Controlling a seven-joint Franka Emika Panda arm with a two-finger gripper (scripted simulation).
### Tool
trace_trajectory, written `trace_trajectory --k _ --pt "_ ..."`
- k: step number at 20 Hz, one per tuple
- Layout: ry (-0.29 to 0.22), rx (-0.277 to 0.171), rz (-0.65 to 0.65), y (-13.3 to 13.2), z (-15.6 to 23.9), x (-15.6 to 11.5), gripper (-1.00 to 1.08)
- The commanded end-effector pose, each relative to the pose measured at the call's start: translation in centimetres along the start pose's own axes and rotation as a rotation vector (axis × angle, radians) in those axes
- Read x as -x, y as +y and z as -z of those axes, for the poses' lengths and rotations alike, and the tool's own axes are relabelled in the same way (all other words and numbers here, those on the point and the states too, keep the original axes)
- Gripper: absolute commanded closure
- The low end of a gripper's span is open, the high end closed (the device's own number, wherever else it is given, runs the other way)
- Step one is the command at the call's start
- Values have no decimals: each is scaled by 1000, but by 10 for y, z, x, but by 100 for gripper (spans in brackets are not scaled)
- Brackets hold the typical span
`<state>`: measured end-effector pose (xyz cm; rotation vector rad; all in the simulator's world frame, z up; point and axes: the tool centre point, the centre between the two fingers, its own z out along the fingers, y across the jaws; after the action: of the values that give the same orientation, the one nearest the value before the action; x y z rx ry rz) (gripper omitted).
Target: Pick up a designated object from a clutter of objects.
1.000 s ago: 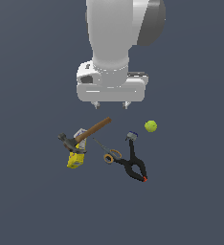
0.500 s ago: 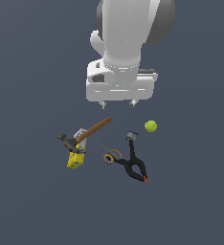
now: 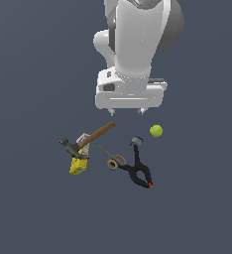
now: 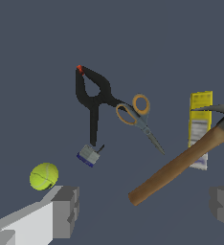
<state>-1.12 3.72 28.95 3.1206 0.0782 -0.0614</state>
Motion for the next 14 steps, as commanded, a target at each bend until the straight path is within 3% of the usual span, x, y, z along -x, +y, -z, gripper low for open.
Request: trace_trajectory --k 1,14 --pt "2 3 -10 -10 -11 0 -92" --pt "24 14 -96 -98 -100 22 -92"
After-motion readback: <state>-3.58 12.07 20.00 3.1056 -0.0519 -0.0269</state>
